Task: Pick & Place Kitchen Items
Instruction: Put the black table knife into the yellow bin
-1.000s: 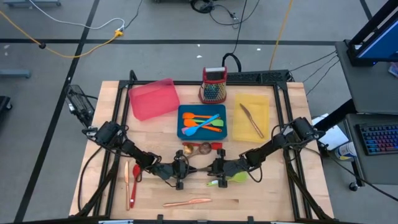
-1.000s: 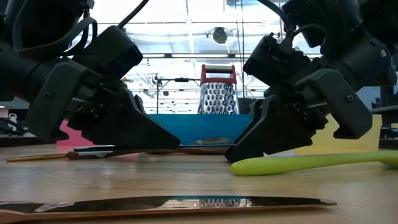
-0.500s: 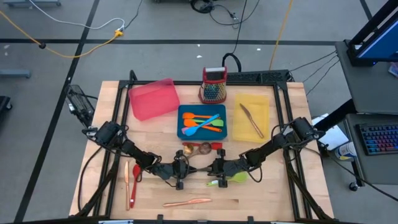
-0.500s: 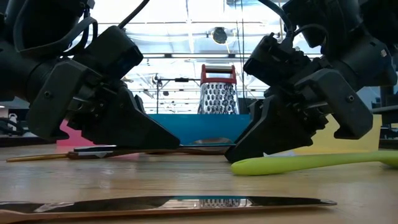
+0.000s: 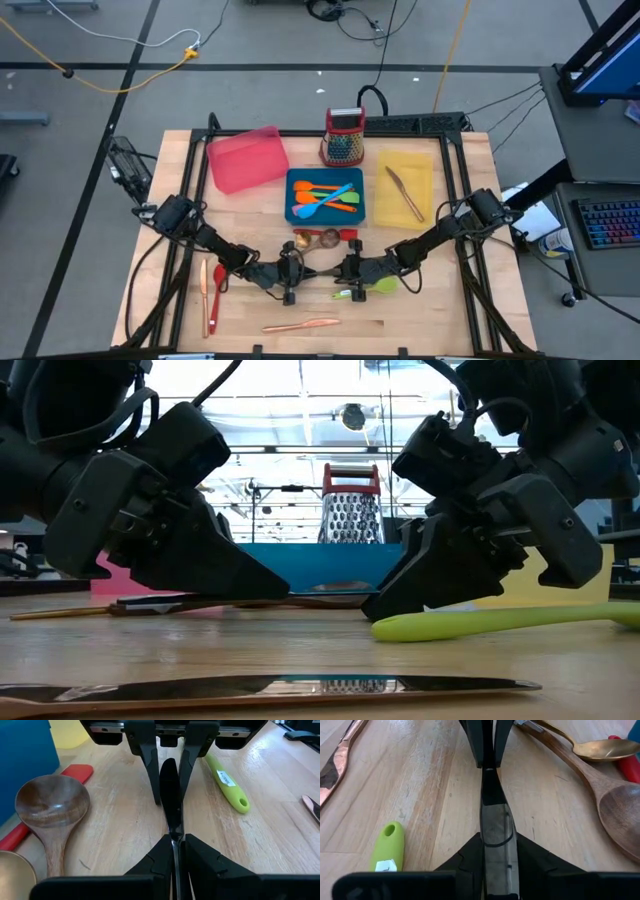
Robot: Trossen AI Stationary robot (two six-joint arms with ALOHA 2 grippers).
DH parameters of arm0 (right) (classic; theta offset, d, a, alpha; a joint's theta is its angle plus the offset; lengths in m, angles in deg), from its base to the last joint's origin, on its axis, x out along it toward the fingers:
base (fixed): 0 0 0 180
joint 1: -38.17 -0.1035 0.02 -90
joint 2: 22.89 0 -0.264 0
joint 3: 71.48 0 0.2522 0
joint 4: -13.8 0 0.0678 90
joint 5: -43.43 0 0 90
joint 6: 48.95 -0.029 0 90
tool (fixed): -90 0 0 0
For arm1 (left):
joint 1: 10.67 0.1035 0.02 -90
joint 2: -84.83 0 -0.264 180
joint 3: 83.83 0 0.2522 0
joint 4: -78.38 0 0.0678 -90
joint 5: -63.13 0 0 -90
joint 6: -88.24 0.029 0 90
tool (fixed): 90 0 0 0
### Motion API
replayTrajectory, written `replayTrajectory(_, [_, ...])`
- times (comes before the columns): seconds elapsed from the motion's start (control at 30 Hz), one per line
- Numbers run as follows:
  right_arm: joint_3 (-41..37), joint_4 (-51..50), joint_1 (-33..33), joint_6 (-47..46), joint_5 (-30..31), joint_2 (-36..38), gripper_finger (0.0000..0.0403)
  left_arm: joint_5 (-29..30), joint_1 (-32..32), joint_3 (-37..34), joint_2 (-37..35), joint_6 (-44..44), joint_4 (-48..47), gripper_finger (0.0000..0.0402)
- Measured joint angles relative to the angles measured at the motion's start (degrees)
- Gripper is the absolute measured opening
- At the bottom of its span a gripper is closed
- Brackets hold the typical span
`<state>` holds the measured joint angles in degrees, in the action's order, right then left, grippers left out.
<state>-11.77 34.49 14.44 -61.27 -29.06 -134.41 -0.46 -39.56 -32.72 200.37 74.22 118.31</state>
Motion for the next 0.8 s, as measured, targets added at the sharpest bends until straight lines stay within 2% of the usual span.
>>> replayTrajectory(0.17, [0.0,0.14,0.0,0.07,0.02,0.0,0.0083,-0.22,0.0,0.02,-0.02,-0.01,0.08,0.0087])
replayTrajectory(0.37, [0.0,0.27,0.0,0.02,0.07,0.0,0.0075,0.04,0.0,0.04,-0.09,0.0,0.21,0.0127])
replayTrajectory(0.57, [0.0,0.34,-0.02,0.0,0.13,0.0,0.008,0.25,0.64,0.04,-0.09,-0.97,-2.03,0.0133])
replayTrajectory(0.8, [0.0,0.43,-0.02,0.0,0.17,0.0,0.0075,-2.86,1.6,0.09,-0.15,-3.49,-5.22,0.0133])
